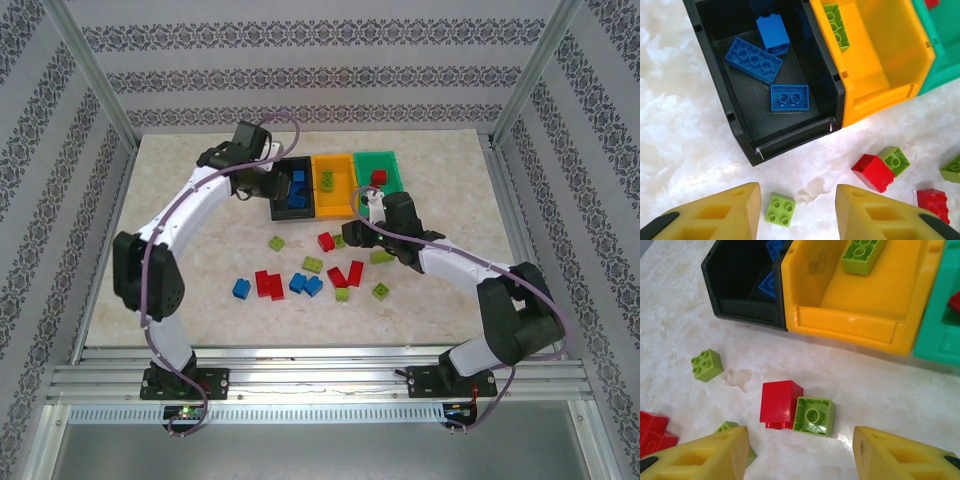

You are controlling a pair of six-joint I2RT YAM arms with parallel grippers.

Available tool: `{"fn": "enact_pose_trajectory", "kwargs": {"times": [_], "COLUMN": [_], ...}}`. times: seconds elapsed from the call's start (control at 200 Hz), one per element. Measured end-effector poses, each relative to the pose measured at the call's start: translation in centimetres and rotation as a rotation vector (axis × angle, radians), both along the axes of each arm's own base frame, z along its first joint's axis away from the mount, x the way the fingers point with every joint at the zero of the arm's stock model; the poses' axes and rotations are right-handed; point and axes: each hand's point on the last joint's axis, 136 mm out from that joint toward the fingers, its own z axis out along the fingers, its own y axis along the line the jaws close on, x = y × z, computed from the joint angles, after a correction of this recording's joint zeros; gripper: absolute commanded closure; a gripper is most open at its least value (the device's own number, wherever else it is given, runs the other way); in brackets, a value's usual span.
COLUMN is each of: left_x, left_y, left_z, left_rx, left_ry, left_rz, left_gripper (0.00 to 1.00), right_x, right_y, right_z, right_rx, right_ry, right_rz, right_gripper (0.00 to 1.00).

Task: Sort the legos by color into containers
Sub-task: Pick up the lego from the bottom-center of the table.

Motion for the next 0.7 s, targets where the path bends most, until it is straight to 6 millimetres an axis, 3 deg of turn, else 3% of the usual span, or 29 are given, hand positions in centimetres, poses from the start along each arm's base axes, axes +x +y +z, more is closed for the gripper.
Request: {"fn": "enact_pose_trajectory", "kwargs": {"times": [0.21,0.435,0.56,0.704], "left_x": [-2.4,-2.9,-2.7,-2.4], "left_y": [0.9,1.6,2.0,3.0], "left_z": [0.1,0.2,0.5,0.0], "left_rx": [-0.005,-0.012,-0.040,-0.088], "left_ry": [-0.025,-0.043,-0.064,-0.050], "left_rz": [-0.013,-0.014,-0.008,0.018], "left_gripper": [0.61,0.63,0.64,0.64], "right_x": [-1.8,-7.7,-10.6,-12.7], "right_y": [3.2,7.4,8.3,8.6], "right_z": [-0.3,-1.9,-3.3,-4.4], "right_rx": [0.025,0.003,-0.043,-0.099], "right_ry": [0.047,0.153,0.216,0.255], "right_rz": [0.109,0.291,0.357,0.402], "right_gripper": [0.43,0.42,0.41,0.39]}}
